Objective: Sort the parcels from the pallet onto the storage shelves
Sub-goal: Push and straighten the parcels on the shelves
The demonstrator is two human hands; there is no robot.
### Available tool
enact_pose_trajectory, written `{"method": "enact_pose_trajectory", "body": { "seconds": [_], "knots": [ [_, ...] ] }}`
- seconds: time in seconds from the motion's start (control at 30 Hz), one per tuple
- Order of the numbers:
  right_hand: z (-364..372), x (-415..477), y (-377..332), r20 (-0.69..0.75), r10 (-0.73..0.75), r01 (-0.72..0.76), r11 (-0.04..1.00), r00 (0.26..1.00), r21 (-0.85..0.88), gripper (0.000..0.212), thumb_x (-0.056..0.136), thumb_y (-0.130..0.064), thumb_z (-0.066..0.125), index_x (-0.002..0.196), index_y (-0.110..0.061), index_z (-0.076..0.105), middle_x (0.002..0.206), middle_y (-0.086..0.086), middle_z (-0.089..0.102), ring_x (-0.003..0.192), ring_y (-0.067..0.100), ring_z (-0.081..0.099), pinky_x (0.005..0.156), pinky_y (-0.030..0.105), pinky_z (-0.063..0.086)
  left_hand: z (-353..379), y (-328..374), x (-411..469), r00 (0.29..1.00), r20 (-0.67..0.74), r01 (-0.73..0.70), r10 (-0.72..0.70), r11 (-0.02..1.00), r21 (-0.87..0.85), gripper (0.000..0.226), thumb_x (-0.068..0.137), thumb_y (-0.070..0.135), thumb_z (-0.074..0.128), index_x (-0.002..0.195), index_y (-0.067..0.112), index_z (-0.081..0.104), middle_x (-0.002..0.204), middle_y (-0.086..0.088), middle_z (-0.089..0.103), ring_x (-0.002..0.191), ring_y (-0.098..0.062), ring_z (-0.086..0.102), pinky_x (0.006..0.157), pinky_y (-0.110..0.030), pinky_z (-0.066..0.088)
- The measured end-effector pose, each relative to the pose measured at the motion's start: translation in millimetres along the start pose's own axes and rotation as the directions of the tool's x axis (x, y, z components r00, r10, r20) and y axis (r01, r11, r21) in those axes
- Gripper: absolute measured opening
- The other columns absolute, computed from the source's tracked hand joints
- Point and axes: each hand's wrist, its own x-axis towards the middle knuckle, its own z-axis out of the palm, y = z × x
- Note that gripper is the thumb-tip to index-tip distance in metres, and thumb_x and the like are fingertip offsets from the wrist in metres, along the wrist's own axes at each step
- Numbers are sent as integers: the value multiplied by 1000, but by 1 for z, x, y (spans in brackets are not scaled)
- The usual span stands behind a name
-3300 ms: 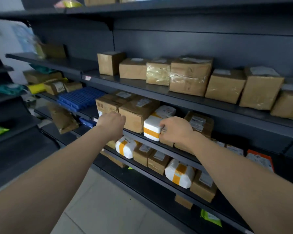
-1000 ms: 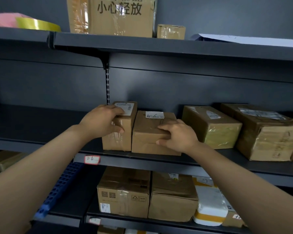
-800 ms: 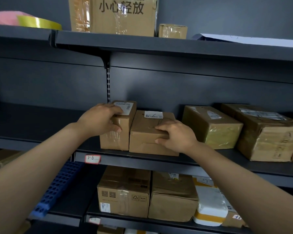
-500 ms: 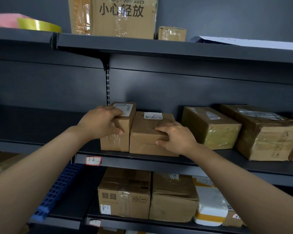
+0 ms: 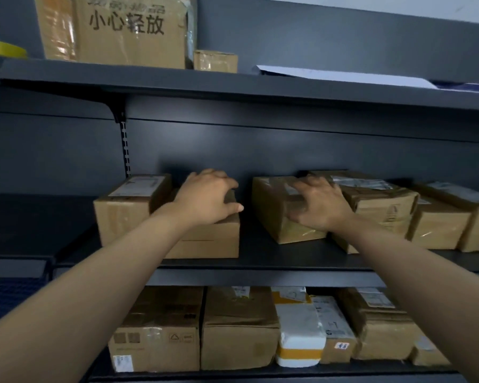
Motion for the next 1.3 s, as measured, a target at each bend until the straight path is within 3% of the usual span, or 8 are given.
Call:
{"method": "enact_pose_trajectory", "body": {
  "seconds": [0.13, 0.27, 0.37, 0.47, 0.7, 0.87, 1.3],
  "knots": [
    [-13, -2, 73, 35, 90, -87, 993, 995, -83, 83, 80, -54, 65, 150, -27, 30, 154, 5, 32, 141, 28, 25, 116, 46, 20, 20, 65, 38, 998, 53, -21, 20, 1000, 19, 60, 91, 53, 55, 142, 24, 45, 143, -1, 46, 131, -23, 41, 107, -44, 35],
    [-19, -6, 132, 175, 114, -87, 984, 978, -155, 104, 72, -72, 64, 153, -27, 18, 157, 6, 27, 144, 30, 22, 114, 49, 17, 41, 114, 76, 991, 132, 0, -7, 999, 47, 63, 91, 51, 55, 145, 23, 40, 144, -6, 44, 128, -26, 43, 102, -40, 38],
    [-15, -5, 162, 227, 63, -27, 987, 972, -158, 108, 67, -73, 68, 152, -29, 18, 157, 4, 30, 143, 29, 24, 113, 50, 18, 56, 131, 95, 984, 168, 53, -64, 996, 69, 68, 92, 49, 56, 150, 26, 29, 152, -5, 37, 133, -27, 41, 105, -41, 38],
    [-9, -7, 176, 210, -31, 48, 996, 977, -78, 104, 70, -61, 74, 153, -34, 18, 158, 0, 29, 145, 26, 23, 116, 52, 17, 67, 133, 101, 970, 214, 97, -116, 990, 99, 69, 92, 45, 57, 151, 28, 25, 148, -6, 43, 129, -27, 45, 101, -42, 42],
    [-6, -13, 169, 103, -153, 157, 987, 983, -27, 102, 66, -64, 76, 151, -38, 27, 156, -5, 33, 142, 25, 27, 114, 47, 23, 56, 121, 83, 965, 244, 82, -95, 995, 62, 71, 89, 41, 64, 150, 28, 30, 147, -4, 45, 130, -26, 45, 103, -42, 40],
    [-8, -21, 149, 86, -140, 144, 989, 986, -42, 101, 66, -66, 74, 151, -38, 28, 154, -4, 35, 142, 26, 26, 116, 48, 20, 41, 110, 61, 964, 258, 58, -58, 998, 8, 71, 87, 36, 69, 148, 30, 34, 142, -3, 51, 123, -25, 50, 98, -36, 43],
    [-13, -37, 111, 85, -106, 109, 994, 991, -32, 100, 67, -65, 74, 151, -37, 28, 154, -3, 36, 141, 26, 27, 113, 47, 22, 30, 82, 28, 971, 239, 44, -27, 997, -65, 72, 83, 34, 73, 146, 32, 38, 136, -3, 54, 119, -23, 50, 96, -37, 44]
  ]
}}
